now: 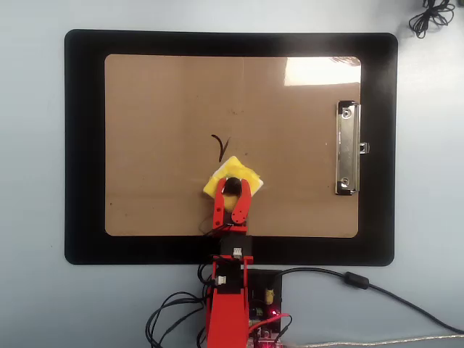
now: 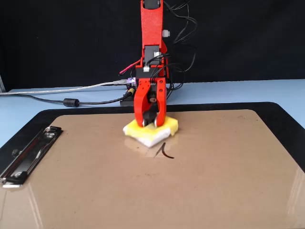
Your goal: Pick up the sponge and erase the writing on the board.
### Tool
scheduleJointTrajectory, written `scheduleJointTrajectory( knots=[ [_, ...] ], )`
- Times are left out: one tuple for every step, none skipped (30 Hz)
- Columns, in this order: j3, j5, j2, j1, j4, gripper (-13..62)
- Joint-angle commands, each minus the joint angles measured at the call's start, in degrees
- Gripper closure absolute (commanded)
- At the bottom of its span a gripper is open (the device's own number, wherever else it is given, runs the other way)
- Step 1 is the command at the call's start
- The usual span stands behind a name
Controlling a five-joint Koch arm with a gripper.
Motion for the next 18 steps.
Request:
scheduleJointTrajectory(
  knots=[
    [-0.6,-1.1,0.1,-0.2,-1.1,57.4],
    [-2.1,-1.1,-2.9,-0.2,-1.8,57.4],
    [-5.4,-1.2,-7.5,-0.2,-1.9,57.4],
    [-10.7,-1.2,-13.8,-0.2,-2.0,57.4],
    [-14.9,-1.2,-18.3,-0.2,-2.3,57.4],
    [-19.2,-1.2,-23.2,-0.3,-2.7,57.4],
    [-23.5,-1.3,-27.7,-0.4,-3.3,57.4],
    [-27.2,-1.3,-31.5,-0.4,-4.0,57.4],
    [-30.5,-1.5,-34.9,-0.6,-4.8,57.4],
    [-32.0,-1.8,-36.6,-1.0,-5.2,57.4],
    [-32.2,-2.0,-36.9,-1.6,-5.2,57.4],
    [-31.9,-2.5,-36.1,-2.5,-5.2,57.4],
    [-30.1,-2.8,-34.1,-3.1,-5.0,57.4],
    [-26.5,-3.2,-30.7,-3.3,-5.1,57.4],
    [-21.6,-3.6,-25.8,-4.0,-5.0,57.4],
    [-17.1,-4.0,-21.0,-4.8,-4.9,57.4],
    [-12.5,-4.2,-16.3,-5.7,-4.8,57.4],
    [-8.0,-4.3,-11.2,-6.5,-4.8,57.4]
  ],
)
